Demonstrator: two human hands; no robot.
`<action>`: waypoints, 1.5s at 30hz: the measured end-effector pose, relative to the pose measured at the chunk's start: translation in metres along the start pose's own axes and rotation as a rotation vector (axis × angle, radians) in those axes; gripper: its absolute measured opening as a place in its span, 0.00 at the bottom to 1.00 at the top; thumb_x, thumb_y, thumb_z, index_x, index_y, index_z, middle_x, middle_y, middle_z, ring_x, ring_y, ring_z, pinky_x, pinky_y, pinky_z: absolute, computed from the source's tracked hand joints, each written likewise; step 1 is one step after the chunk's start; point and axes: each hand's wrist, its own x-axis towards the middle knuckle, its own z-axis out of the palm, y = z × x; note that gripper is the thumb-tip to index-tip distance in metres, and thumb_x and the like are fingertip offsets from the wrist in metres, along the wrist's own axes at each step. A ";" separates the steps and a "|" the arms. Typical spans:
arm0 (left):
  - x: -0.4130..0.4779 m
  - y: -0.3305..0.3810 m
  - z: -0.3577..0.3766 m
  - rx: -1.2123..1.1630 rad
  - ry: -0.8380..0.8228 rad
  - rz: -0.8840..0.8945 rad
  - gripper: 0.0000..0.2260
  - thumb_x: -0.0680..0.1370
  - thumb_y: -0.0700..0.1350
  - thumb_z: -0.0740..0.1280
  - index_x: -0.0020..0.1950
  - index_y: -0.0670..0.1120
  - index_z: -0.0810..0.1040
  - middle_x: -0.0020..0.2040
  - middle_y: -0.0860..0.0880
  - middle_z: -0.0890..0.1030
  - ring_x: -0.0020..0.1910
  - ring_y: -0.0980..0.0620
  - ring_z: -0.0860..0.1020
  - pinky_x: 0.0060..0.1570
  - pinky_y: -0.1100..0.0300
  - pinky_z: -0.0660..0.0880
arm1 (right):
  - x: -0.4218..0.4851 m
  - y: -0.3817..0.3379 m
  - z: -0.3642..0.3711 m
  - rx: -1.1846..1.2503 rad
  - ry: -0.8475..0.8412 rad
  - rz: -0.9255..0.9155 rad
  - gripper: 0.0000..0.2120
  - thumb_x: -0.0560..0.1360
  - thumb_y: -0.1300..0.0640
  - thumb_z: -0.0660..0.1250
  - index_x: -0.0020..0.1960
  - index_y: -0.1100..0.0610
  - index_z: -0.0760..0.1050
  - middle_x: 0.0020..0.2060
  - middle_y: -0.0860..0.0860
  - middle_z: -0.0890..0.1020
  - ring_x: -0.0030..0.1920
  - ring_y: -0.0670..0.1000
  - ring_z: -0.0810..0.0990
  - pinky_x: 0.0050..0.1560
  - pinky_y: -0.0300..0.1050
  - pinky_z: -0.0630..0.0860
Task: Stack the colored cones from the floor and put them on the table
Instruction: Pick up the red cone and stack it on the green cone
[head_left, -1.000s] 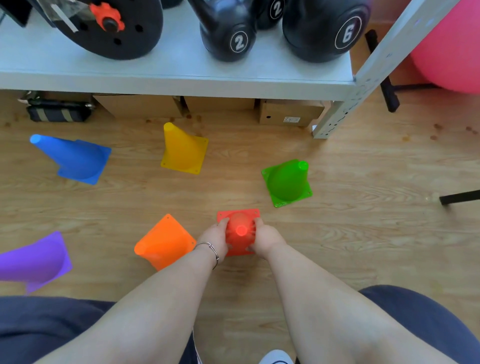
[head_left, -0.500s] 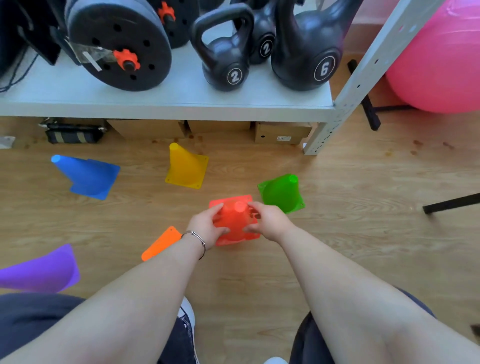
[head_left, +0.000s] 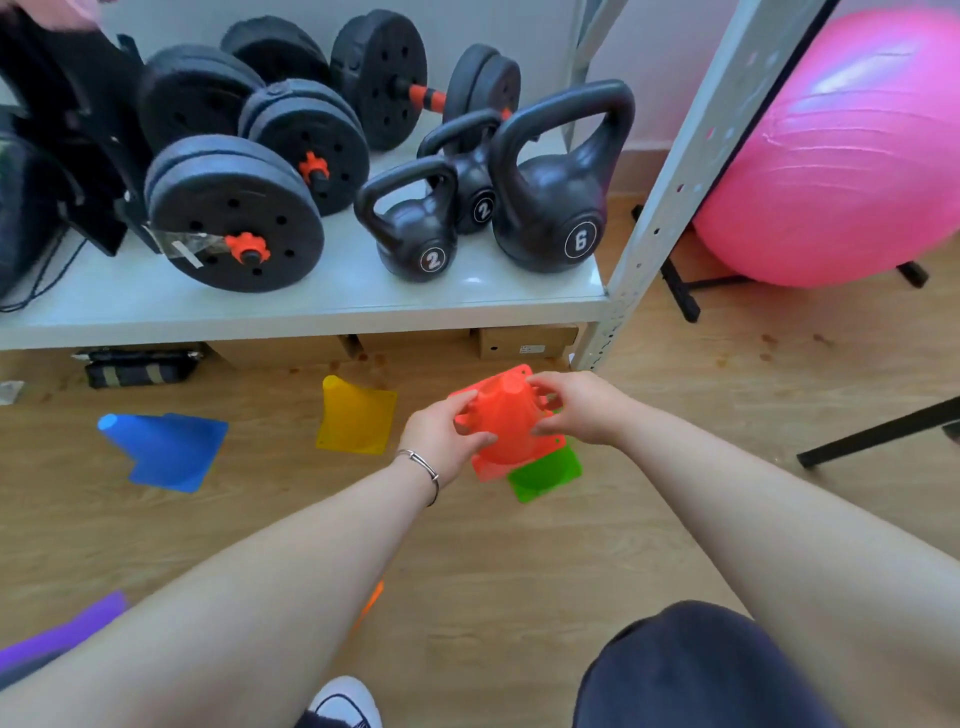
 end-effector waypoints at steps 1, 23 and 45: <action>0.007 0.003 0.006 -0.002 -0.005 0.004 0.30 0.66 0.53 0.78 0.67 0.56 0.75 0.59 0.56 0.82 0.54 0.57 0.80 0.58 0.63 0.74 | 0.003 0.005 -0.002 0.002 0.005 0.016 0.38 0.66 0.50 0.79 0.73 0.50 0.69 0.64 0.51 0.80 0.63 0.51 0.78 0.64 0.49 0.75; 0.063 -0.041 0.129 0.053 -0.221 -0.081 0.30 0.71 0.48 0.74 0.72 0.49 0.70 0.65 0.49 0.79 0.63 0.50 0.77 0.63 0.61 0.70 | 0.051 0.103 0.075 -0.055 -0.101 0.191 0.32 0.73 0.58 0.72 0.75 0.55 0.66 0.68 0.54 0.76 0.62 0.56 0.78 0.57 0.40 0.71; 0.062 -0.067 0.166 -0.087 -0.153 -0.131 0.26 0.70 0.46 0.75 0.68 0.49 0.75 0.61 0.49 0.82 0.58 0.51 0.80 0.62 0.61 0.73 | 0.063 0.116 0.096 -0.158 -0.175 0.230 0.27 0.72 0.60 0.71 0.69 0.58 0.69 0.58 0.58 0.81 0.57 0.60 0.80 0.54 0.50 0.78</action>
